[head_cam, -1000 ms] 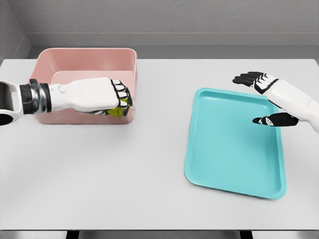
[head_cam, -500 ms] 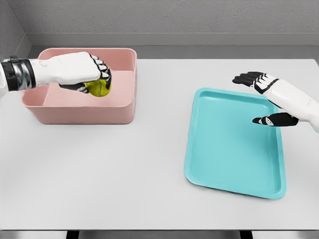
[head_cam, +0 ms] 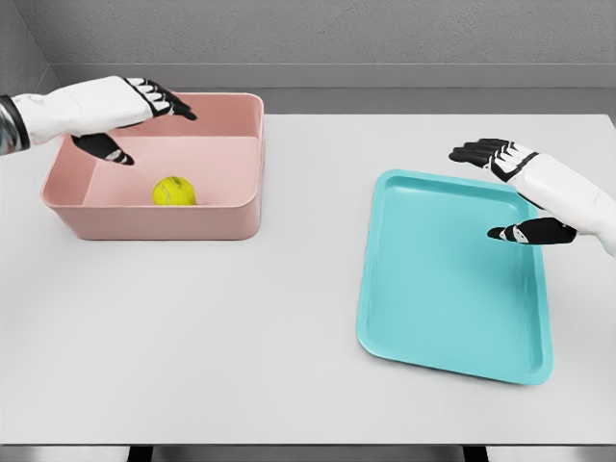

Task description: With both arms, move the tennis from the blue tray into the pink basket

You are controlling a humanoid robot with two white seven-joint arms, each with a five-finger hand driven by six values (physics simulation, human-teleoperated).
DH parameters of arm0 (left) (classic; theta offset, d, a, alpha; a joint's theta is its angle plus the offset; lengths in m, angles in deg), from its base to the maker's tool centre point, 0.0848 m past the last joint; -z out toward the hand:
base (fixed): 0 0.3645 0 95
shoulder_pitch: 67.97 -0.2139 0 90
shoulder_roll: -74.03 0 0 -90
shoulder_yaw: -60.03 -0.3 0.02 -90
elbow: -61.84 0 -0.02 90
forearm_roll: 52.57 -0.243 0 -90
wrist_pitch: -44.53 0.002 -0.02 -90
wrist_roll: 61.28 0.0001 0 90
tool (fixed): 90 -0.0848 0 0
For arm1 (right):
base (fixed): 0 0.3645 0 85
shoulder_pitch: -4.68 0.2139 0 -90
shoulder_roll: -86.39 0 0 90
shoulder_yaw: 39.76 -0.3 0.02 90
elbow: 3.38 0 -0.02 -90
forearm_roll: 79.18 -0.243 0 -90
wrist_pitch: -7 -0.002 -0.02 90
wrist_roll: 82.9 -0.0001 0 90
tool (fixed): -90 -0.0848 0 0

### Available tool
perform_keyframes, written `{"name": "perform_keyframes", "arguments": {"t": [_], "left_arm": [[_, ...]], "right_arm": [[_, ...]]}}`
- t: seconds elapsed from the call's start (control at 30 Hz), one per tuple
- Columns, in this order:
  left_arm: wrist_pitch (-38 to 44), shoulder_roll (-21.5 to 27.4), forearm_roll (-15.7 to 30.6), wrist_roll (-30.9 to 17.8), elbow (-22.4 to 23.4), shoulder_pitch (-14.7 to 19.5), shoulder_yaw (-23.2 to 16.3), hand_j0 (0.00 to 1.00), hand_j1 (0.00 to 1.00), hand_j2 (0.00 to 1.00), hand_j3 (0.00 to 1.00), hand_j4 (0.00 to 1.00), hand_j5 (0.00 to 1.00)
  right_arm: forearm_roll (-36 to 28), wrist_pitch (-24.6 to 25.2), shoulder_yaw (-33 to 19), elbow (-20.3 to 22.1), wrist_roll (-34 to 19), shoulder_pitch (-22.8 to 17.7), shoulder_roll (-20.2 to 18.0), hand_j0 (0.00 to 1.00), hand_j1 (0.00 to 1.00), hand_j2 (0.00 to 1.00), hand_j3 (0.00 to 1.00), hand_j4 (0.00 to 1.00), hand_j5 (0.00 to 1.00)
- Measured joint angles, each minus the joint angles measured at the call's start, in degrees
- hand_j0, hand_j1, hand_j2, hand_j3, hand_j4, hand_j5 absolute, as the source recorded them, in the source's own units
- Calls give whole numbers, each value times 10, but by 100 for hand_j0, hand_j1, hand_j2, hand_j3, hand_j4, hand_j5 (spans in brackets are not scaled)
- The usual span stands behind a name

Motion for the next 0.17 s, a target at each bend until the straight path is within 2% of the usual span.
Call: {"name": "perform_keyframes", "arguments": {"t": [0.17], "left_arm": [[0, 38, 39, 0, 12, -1, 1, 100, 100, 100, 100, 100, 100]], "right_arm": [[0, 0, 0, 0, 0, 0, 0, 100, 100, 100, 100, 100, 100]]}}
